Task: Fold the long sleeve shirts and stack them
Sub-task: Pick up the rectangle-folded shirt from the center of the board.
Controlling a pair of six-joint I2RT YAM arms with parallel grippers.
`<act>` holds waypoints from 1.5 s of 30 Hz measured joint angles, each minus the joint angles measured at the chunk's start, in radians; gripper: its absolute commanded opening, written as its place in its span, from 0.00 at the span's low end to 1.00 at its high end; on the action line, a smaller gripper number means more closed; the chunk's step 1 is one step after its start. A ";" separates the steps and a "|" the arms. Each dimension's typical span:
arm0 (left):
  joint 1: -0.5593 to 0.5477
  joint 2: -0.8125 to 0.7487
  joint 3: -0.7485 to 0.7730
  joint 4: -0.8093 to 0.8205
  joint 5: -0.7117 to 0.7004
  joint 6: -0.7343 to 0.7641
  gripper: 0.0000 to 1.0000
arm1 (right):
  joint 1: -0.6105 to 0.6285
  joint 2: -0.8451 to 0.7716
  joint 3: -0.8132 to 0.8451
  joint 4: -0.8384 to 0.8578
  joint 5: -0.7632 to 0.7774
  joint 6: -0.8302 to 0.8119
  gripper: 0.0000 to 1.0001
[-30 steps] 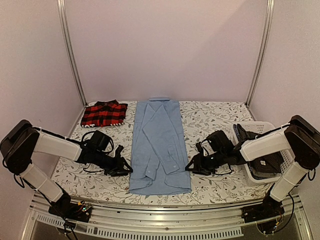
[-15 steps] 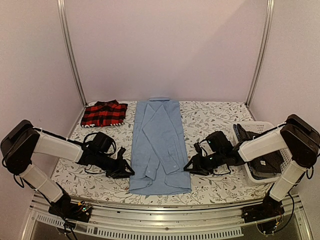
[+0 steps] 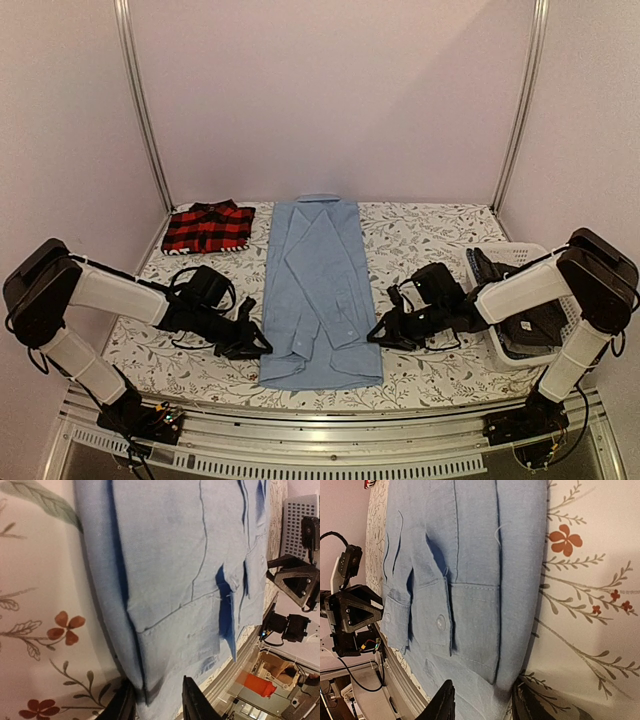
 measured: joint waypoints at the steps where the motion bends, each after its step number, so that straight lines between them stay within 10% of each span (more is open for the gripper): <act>1: -0.001 0.000 0.000 0.000 0.002 -0.001 0.33 | -0.001 0.002 0.000 0.003 -0.002 0.000 0.37; 24: -0.004 -0.005 -0.016 -0.003 0.040 -0.020 0.01 | -0.011 0.036 0.013 0.023 -0.027 0.010 0.10; 45: 0.098 -0.073 0.050 0.057 0.192 -0.051 0.00 | -0.058 0.020 0.116 -0.004 -0.069 0.018 0.00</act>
